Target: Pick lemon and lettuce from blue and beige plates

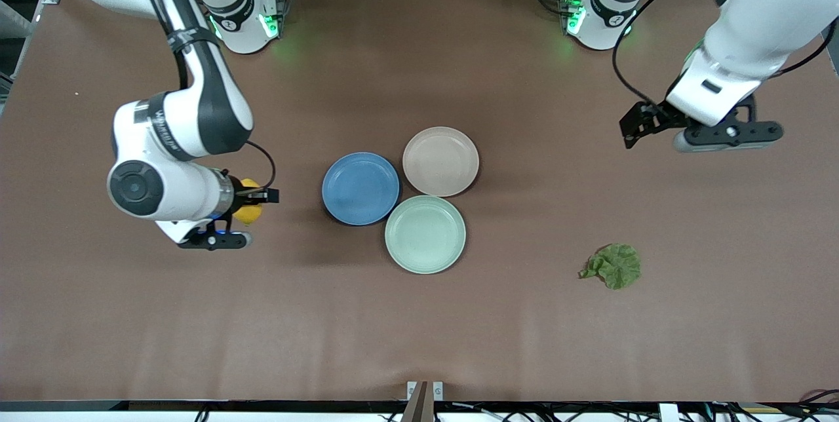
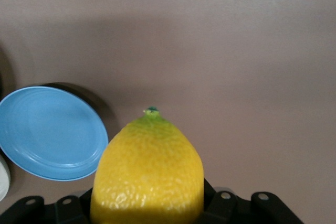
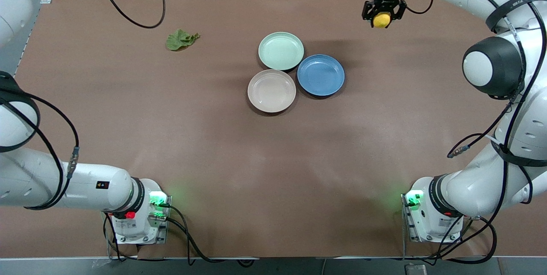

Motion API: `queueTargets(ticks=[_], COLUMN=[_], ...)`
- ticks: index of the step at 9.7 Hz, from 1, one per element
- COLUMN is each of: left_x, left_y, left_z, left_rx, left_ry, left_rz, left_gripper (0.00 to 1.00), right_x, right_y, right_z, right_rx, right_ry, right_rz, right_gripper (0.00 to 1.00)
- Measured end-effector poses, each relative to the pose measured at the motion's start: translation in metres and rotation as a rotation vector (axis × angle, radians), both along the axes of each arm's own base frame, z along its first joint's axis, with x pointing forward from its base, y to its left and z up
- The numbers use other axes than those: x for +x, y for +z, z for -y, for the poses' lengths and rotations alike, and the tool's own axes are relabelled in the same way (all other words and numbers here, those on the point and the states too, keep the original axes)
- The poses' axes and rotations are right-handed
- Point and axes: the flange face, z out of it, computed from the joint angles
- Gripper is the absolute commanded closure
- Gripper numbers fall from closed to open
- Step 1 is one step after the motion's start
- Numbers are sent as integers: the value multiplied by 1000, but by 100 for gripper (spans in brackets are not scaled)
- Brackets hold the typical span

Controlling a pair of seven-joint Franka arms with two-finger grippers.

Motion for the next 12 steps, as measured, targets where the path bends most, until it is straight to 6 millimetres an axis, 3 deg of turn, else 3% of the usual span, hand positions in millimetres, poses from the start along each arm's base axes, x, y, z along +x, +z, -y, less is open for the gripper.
queueTargets(ticks=[2, 6, 12], left_x=[-3, -19, -27], left_y=[30, 64, 68], left_z=[0, -4, -11], left_rx=[-2, 21, 16], left_ry=[-4, -86, -146], left_rz=[7, -62, -131], left_gripper=[0, 0, 0], right_x=[2, 9, 9], right_y=[-1, 3, -5], right_z=[15, 65, 98], right_rx=[11, 10, 3], right_ry=[33, 69, 110], right_rz=[-11, -16, -28], right_gripper=[72, 73, 73])
